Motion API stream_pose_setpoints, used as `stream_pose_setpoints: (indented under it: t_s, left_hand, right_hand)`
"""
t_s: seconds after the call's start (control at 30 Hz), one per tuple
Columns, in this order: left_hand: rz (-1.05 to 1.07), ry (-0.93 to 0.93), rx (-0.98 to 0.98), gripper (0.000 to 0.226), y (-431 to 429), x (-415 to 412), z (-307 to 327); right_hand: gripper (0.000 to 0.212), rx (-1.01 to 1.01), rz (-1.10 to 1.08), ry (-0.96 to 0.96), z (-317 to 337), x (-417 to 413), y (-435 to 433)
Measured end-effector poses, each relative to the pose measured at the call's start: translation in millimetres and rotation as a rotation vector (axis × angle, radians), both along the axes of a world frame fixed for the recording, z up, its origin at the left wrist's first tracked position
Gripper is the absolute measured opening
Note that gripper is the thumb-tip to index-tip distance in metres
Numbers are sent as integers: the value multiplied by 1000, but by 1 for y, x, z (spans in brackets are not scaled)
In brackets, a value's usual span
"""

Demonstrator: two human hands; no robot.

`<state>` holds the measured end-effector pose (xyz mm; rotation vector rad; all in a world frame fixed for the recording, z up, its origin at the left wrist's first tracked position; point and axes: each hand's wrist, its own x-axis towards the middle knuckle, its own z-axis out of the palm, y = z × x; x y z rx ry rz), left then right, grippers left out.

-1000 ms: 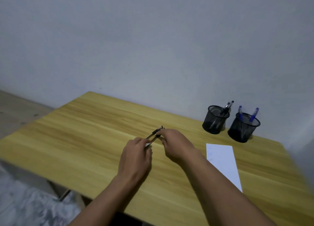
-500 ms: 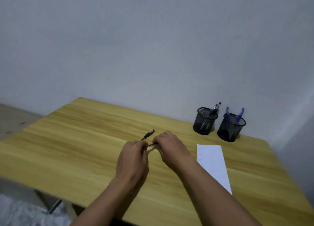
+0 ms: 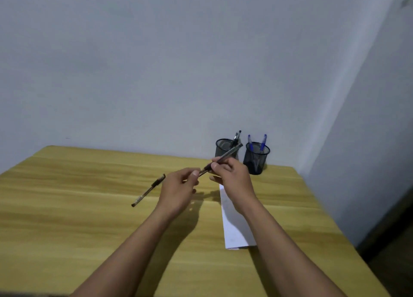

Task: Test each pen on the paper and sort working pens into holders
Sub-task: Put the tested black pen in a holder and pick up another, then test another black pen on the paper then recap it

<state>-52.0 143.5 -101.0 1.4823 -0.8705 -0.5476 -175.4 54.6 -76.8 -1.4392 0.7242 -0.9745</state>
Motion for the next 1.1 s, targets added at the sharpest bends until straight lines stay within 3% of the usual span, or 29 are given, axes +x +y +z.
stream_pose_setpoints:
  t_s: [0.1,0.3,0.77,1.1]
  left_hand:
    - [-49,208,-82,14,-9,-9,13]
    - [-115,291,-123,11,-22,-15,30]
    - [-244,159,-93,11,-35,-19,38]
    - [-215,119,-62,11,-39,-13,30]
  right_hand:
    - [9,156,-5,-143,4,-17,0]
    - [4,228,6,-228,7,-37,0]
    - [4,222,-16,-249,5,-49,-10]
    - [8,218,-43,-192,-1,-40,-18]
